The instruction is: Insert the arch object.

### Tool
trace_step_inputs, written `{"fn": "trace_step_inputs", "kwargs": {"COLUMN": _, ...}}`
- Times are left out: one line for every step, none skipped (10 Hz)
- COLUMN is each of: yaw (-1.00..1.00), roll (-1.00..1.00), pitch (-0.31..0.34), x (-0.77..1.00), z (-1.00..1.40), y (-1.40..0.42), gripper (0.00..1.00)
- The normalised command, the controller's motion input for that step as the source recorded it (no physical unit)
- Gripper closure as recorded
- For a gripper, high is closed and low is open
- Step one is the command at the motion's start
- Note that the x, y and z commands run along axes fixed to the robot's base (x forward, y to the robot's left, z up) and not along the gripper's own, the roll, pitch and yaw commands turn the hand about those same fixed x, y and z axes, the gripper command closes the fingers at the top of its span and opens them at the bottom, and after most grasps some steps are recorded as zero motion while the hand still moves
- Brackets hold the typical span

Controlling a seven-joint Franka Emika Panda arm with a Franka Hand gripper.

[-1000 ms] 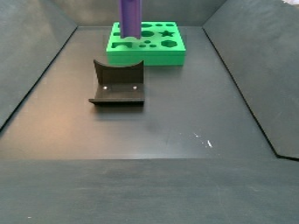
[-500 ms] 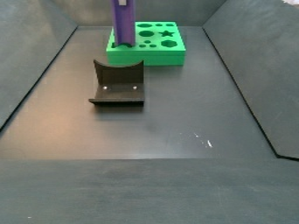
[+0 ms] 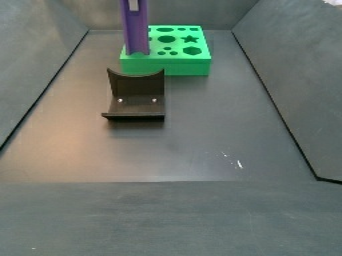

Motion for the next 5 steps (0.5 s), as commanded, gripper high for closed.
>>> {"fn": "trace_step_inputs", "kwargs": {"yaw": -0.12, "roll": 0.00, "pitch": 0.009, "x": 0.19, "z": -0.41, "y": -0.06, "gripper": 1.00}}
{"fn": "trace_step_inputs", "kwargs": {"yaw": -0.27, "roll": 0.00, "pitch": 0.020, "x": 0.19, "z": -0.39, "y": 0.00, "gripper": 1.00}}
{"fn": "trace_step_inputs", "kwargs": {"yaw": -0.25, "roll": 0.00, "pitch": 0.019, "x": 0.15, "z": -0.36, "y": 0.00, "gripper": 1.00}}
{"fn": "trace_step_inputs", "kwargs": {"yaw": -0.23, "roll": 0.00, "pitch": 0.024, "x": 0.13, "z": -0.33, "y": 0.00, "gripper": 1.00}}
{"fn": "trace_step_inputs", "kwargs": {"yaw": -0.21, "roll": 0.01, "pitch": 0.029, "x": 0.13, "z": -0.33, "y": 0.00, "gripper": 1.00}}
